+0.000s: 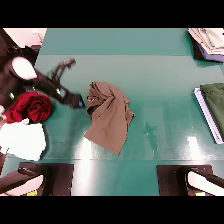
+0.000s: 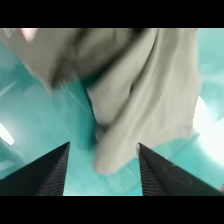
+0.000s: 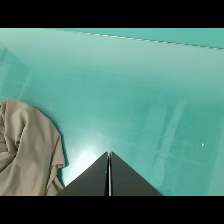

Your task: Fold the shirts.

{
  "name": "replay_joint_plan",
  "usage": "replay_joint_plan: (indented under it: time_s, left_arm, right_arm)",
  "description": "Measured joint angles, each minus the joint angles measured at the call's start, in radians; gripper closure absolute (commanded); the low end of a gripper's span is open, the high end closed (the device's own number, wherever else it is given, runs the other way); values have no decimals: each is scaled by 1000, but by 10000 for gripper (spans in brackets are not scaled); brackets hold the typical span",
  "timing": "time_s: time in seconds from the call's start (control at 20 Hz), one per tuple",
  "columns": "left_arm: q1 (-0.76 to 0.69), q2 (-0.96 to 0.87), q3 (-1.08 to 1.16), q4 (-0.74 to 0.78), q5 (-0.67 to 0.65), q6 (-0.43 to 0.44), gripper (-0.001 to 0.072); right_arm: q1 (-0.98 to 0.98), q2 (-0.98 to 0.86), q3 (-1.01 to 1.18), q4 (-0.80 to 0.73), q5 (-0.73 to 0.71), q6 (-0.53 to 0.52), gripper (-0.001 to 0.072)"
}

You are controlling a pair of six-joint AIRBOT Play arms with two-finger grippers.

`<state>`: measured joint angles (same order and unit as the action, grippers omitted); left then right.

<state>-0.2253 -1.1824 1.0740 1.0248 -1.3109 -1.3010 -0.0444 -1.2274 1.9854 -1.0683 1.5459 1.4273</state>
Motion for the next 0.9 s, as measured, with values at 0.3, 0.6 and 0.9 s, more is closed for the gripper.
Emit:
replay_joint_plan:
  time_s: [0.3,0.6,0.9]
  left_arm:
    - [-138,56,-364,-73,223,10,224]
    - [-185,63,-414,-95,286,0,680]
    - [-35,151,-96,-8,55,-10,680]
  right_arm:
    - [0,-1,0,0,0,0,690]
    - [0,-1,0,0,15,0,689]
    - [94,-10,-120,3,57,0,362]
